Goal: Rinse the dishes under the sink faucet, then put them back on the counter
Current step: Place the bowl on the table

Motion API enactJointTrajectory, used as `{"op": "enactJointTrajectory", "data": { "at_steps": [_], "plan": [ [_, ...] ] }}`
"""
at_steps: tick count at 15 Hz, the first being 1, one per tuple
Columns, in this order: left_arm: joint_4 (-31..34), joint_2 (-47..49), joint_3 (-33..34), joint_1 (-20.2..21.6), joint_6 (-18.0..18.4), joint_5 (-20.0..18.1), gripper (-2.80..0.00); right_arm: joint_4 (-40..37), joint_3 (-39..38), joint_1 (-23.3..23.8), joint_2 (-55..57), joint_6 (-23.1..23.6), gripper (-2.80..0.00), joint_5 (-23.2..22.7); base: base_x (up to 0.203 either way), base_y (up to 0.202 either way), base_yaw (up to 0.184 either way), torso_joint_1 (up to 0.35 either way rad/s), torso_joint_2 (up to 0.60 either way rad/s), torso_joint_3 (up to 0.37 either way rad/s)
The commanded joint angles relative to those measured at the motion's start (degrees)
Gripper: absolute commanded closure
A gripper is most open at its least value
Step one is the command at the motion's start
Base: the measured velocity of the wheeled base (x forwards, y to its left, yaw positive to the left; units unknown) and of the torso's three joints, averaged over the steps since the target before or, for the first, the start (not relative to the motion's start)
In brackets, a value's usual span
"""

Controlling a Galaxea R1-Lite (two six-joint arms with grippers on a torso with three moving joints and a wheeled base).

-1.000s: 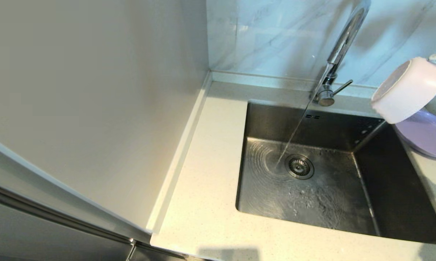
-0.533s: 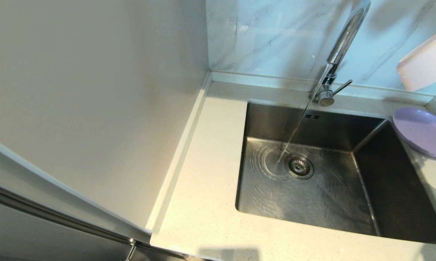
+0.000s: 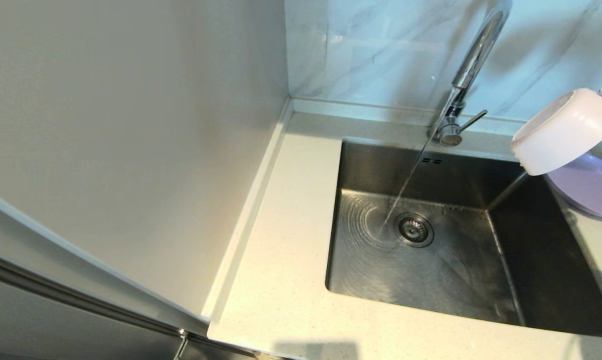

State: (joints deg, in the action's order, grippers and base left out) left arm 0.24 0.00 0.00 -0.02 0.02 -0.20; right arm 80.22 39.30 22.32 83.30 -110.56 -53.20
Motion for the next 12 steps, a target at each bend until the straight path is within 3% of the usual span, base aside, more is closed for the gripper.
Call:
{"op": "enactJointTrajectory", "data": {
  "at_steps": [1,4,6,12],
  "plan": [
    [0.0,0.0,0.0,0.0,0.0,-0.1,0.0,1.2,4.8,0.5,-0.9,-1.9,0.0,-0.2,0.0,0.0,0.0,0.0,0.0,0.0],
    [0.0,0.0,0.0,0.0,0.0,0.0,0.0,3.1,15.0,1.2,-1.9,-4.1,0.0,0.0,0.0,0.0,0.0,0.0,0.0,0.0],
    [0.0,0.0,0.0,0.0,0.0,0.0,0.0,3.5,17.3,2.2,-1.7,-6.5,0.0,0.1,0.0,0.0,0.0,0.0,0.0,0.0],
    [0.0,0.0,0.0,0.0,0.0,0.0,0.0,4.6,1.3,-0.1,4.1,-6.2,0.0,-1.5,0.0,0.0,0.0,0.0,0.0,0.0]
  ]
}}
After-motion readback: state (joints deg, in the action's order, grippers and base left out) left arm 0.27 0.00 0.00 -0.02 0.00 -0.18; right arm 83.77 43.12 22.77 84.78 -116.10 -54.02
